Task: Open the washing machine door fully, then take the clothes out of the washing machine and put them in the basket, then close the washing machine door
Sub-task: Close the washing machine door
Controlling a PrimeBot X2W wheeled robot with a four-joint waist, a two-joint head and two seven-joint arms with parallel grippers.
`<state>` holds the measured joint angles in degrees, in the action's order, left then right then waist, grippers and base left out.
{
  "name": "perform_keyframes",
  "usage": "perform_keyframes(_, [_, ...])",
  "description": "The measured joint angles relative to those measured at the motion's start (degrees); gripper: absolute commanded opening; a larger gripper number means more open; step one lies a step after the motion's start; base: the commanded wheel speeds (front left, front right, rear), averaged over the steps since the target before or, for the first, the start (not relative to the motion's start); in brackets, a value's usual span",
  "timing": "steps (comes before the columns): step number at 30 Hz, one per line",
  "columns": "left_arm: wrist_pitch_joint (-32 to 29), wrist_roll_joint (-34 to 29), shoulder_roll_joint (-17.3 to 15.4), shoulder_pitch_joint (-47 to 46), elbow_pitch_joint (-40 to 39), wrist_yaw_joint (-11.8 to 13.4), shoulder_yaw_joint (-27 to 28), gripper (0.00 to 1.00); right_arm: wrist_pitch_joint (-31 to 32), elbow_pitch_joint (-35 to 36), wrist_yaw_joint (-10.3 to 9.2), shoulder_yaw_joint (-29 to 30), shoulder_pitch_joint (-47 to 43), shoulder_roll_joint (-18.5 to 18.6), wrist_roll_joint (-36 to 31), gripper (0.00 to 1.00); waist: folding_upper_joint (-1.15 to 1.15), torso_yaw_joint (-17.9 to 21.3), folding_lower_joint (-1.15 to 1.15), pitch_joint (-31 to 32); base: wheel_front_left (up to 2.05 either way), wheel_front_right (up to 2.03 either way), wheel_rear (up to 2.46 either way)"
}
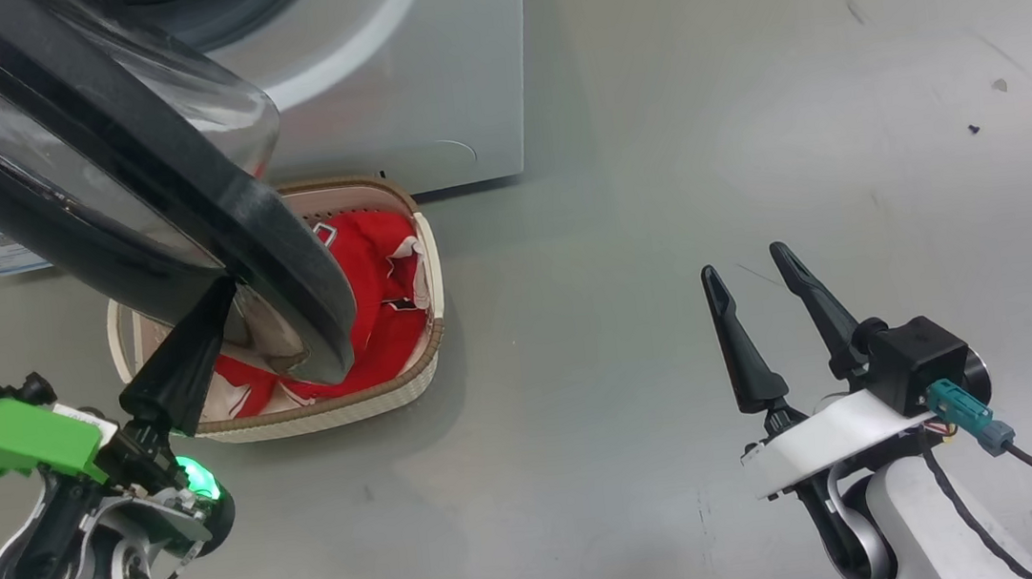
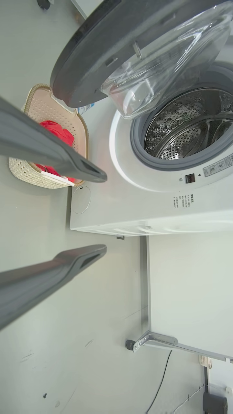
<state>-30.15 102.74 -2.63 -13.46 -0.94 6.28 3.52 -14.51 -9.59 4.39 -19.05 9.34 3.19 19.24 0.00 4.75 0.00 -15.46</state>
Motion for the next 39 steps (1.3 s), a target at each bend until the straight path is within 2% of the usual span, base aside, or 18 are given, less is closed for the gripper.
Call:
perform_keyframes(22, [7.5, -0.1, 0.1, -7.4, -1.9, 0.5, 3.1, 0.00, 0.0, 2.1, -1.02, -1.6, 2.1, 0.0, 2.9, 1.00, 0.00, 8.3, 0.00, -4.9, 0.00, 0.00, 0.00])
perform_keyframes(39, [12.6, 3.2, 0.3, -13.5, 0.7, 0.6, 5.7, 0.00, 0.0, 3.5, -3.09, -2.0, 2.3, -0.2, 5.2, 1.00, 0.00, 16.8, 0.00, -7.7, 0.00, 0.00, 0.00])
